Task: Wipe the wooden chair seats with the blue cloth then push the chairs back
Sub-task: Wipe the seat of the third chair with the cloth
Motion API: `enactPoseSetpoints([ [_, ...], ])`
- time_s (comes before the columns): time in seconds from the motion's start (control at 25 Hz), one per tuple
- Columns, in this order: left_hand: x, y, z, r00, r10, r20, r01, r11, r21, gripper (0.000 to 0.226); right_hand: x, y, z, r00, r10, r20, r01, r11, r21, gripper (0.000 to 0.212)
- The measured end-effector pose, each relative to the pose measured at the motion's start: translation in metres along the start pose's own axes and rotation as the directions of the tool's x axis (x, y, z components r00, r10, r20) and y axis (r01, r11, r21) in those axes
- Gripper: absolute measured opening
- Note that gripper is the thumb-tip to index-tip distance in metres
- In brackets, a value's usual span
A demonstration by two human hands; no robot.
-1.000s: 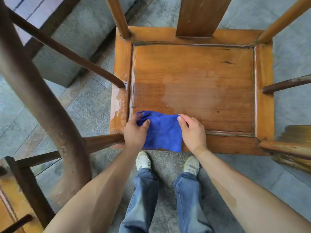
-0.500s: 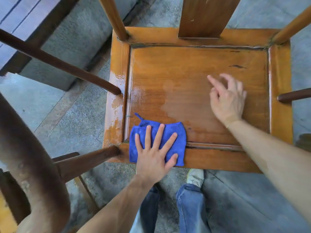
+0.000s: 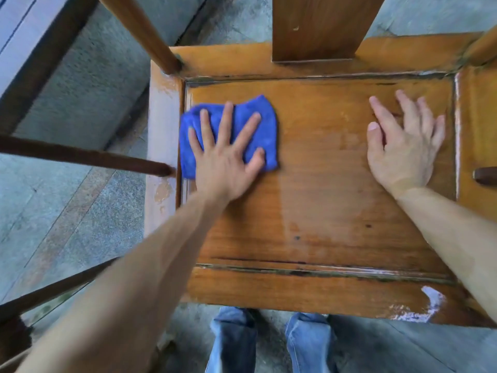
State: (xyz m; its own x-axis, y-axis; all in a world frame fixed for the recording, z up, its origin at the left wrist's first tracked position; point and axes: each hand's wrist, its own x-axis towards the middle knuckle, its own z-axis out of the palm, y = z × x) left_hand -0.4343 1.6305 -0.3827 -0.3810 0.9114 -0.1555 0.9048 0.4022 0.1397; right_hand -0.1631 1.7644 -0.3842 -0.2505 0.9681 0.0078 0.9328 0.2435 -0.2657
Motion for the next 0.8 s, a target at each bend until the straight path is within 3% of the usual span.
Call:
enactPoseSetpoints([
  [0.2, 0.125, -0.007, -0.024, 0.999, 0.030, 0.041, -0.031, 0.999, 0.030, 0.071, 0.001, 0.002, 0.004, 1.000, -0.011, 0.004, 0.011, 1.000, 0.002, 0.045],
  [0.4, 0.177, 0.006, -0.039, 0.987, -0.045, 0.156, 0.047, 0.999, -0.012, 0.062, 0.001, 0.003, 0.006, 1.000, -0.009, -0.022, 0.009, 1.000, 0.013, 0.045],
  [0.6, 0.134, 0.006, -0.030, 0.991, 0.031, 0.129, -0.034, 0.999, 0.016, 0.066, 0.001, 0.003, 0.007, 1.000, -0.006, -0.019, 0.006, 1.000, 0.006, 0.045],
  [0.8, 0.013, 0.012, -0.011, 0.994, 0.025, 0.109, -0.020, 0.999, -0.043, 0.073, 0.001, 0.002, 0.004, 1.000, -0.012, 0.006, 0.012, 1.000, 0.021, 0.045],
])
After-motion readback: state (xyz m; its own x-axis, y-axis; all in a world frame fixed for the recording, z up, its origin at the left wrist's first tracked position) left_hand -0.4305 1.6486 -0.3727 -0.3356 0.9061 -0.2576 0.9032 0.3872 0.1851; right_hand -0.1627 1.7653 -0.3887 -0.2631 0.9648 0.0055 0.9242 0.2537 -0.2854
